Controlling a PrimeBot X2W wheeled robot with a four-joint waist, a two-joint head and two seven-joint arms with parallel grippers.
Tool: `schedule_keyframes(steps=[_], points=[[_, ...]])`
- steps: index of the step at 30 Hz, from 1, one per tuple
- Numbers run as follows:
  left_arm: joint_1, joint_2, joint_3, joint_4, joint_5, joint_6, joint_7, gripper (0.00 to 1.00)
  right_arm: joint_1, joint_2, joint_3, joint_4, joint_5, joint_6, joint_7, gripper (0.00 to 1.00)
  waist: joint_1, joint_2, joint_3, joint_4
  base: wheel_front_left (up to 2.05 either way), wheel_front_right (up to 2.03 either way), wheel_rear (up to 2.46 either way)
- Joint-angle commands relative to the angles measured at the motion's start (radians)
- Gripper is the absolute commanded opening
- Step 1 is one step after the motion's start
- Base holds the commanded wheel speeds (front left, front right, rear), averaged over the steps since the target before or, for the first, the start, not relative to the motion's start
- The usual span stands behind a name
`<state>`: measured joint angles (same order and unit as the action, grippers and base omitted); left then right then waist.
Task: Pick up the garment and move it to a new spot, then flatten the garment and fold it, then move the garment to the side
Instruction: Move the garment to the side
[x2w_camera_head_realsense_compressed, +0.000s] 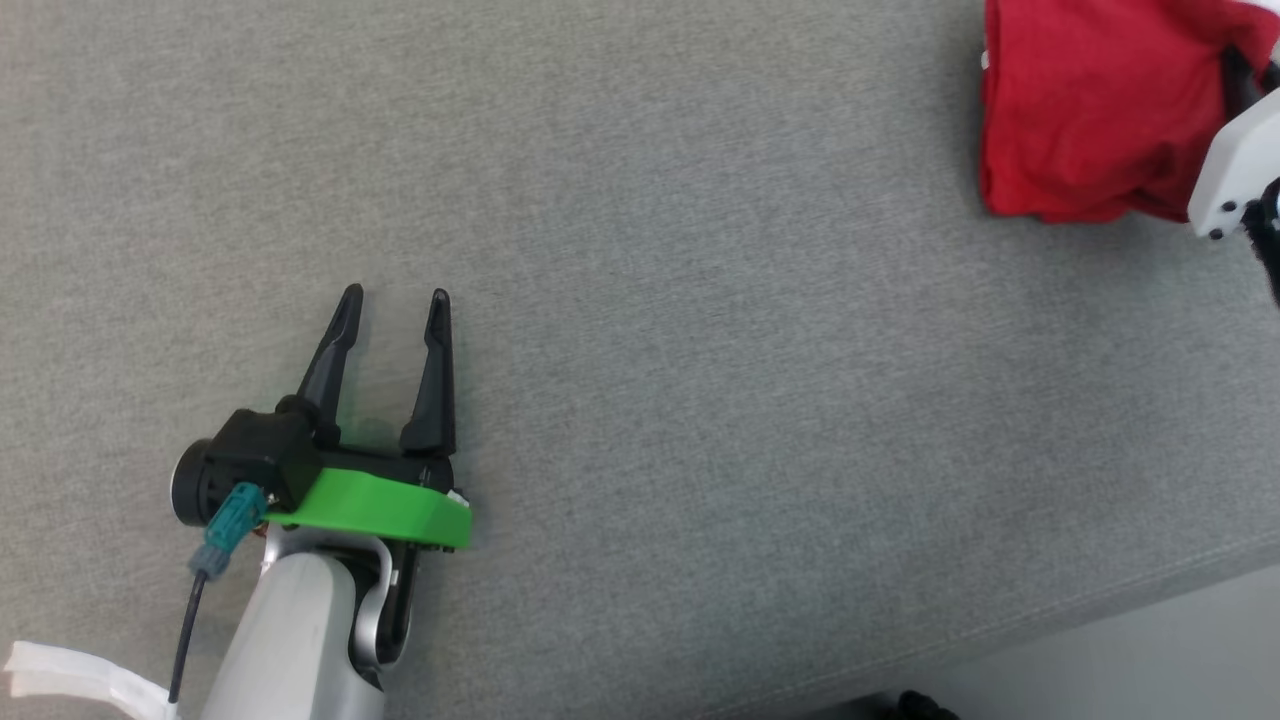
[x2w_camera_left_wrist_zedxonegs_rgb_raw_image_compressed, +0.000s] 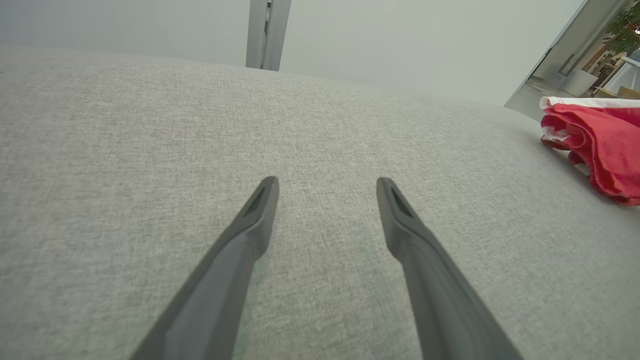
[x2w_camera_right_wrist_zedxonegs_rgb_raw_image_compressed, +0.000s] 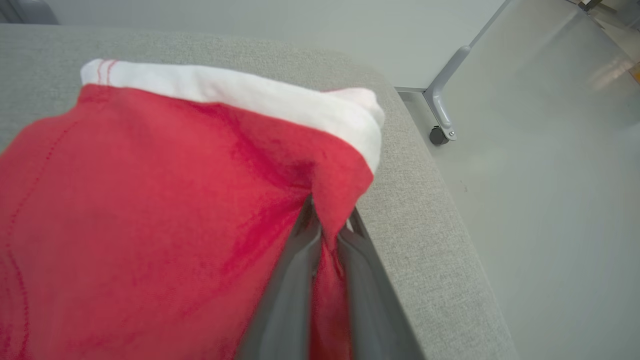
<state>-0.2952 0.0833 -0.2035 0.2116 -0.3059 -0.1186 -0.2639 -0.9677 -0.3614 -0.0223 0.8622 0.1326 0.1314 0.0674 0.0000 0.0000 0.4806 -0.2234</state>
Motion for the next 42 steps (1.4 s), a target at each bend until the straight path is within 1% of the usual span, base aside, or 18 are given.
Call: schedule_keyframes(steps=[1, 3, 8, 10, 11, 12, 13, 14, 16, 19, 23, 28, 35, 39, 42], points=[[-0.017, 0.004, 0.005, -0.005, -0.001, 0.002, 0.000, 1.00, -0.025, -0.009, -0.003, 0.014, -0.014, -0.002, 0.002, 0.00, 0.0000, 0.0000, 0.052, 0.059, 0.00, 0.00, 0.00], [-0.025, 0.000, 0.006, -0.009, -0.001, 0.003, 0.000, 1.00, -0.057, -0.040, -0.007, 0.040, -0.026, -0.002, 0.002, 0.00, 0.0000, 0.0000, 0.067, 0.081, 0.00, 0.00, 0.00], [-0.026, -0.008, 0.013, -0.014, -0.002, 0.000, 0.000, 1.00, -0.110, -0.084, -0.007, 0.090, -0.068, -0.002, -0.018, 0.00, 0.0000, 0.0000, 0.091, 0.119, 0.00, 0.00, 0.00], [-0.024, -0.009, 0.015, -0.012, 0.000, -0.001, 0.000, 1.00, -0.127, -0.108, -0.013, 0.109, -0.085, -0.002, -0.037, 0.05, 0.0000, 0.0000, 0.097, 0.127, 0.00, 0.00, 0.00], [-0.023, -0.011, 0.015, -0.011, 0.001, -0.002, 0.000, 1.00, -0.134, -0.121, -0.015, 0.120, -0.095, -0.002, -0.046, 0.09, 0.0000, 0.0000, 0.098, 0.131, 0.00, 0.00, 0.00], [-0.020, -0.011, 0.017, -0.011, 0.001, -0.003, 0.000, 1.00, -0.142, -0.127, -0.022, 0.128, -0.101, -0.002, -0.054, 0.17, 0.0000, 0.0000, 0.100, 0.133, 0.00, 0.00, 0.00], [-0.019, -0.012, 0.017, -0.011, 0.003, -0.003, 0.000, 1.00, -0.153, -0.132, -0.032, 0.129, -0.113, -0.002, -0.080, 0.93, 0.0000, 0.0000, 0.101, 0.136, 0.00, 0.00, 0.00], [-0.019, -0.013, 0.018, -0.011, 0.004, -0.004, 0.000, 1.00, -0.160, -0.138, -0.044, 0.128, -0.124, -0.002, -0.104, 1.00, 0.0000, 0.0000, 0.101, 0.138, 0.00, 0.00, 0.00], [-0.017, -0.014, 0.022, -0.010, 0.004, -0.004, 0.001, 1.00, -0.162, -0.146, -0.069, 0.127, -0.159, -0.002, -0.159, 1.00, 0.0000, 0.0000, 0.099, 0.140, 0.00, 0.00, 0.00], [-0.008, -0.016, 0.030, -0.006, 0.006, -0.004, 0.001, 1.00, -0.163, -0.130, -0.108, 0.137, -0.198, -0.002, -0.219, 1.00, 0.0000, 0.0000, 0.089, 0.135, 0.00, 0.00, 0.00], [0.000, -0.018, 0.040, -0.003, 0.007, -0.005, 0.000, 1.00, -0.157, -0.095, -0.131, 0.146, -0.242, -0.002, -0.259, 1.00, 0.0000, 0.0000, 0.066, 0.125, 0.00, 0.00, 0.00], [0.003, -0.020, 0.048, 0.001, 0.010, -0.008, 0.000, 1.00, -0.145, -0.053, -0.132, 0.133, -0.281, -0.002, -0.298, 1.00, 0.0000, 0.0000, 0.019, 0.116, 0.00, 0.00, 0.00], [0.008, -0.022, 0.073, 0.020, 0.004, -0.011, 0.000, 1.00, -0.117, 0.046, -0.087, 0.094, -0.300, -0.002, -0.327, 1.00, 0.0000, 0.0000, -0.092, 0.123, 0.00, 0.00, 0.00], [0.023, -0.023, 0.096, 0.044, 0.000, -0.011, 0.000, 1.00, -0.072, 0.112, -0.072, 0.058, -0.282, -0.002, -0.331, 1.00, 0.0000, 0.0000, -0.165, 0.139, 0.00, 0.00, 0.00], [0.037, -0.026, 0.117, 0.060, -0.008, -0.012, 0.000, 1.00, -0.025, 0.157, -0.066, 0.004, -0.251, -0.002, -0.333, 1.00, 0.0000, 0.0000, -0.219, 0.155, 0.00, 0.00, 0.00]])
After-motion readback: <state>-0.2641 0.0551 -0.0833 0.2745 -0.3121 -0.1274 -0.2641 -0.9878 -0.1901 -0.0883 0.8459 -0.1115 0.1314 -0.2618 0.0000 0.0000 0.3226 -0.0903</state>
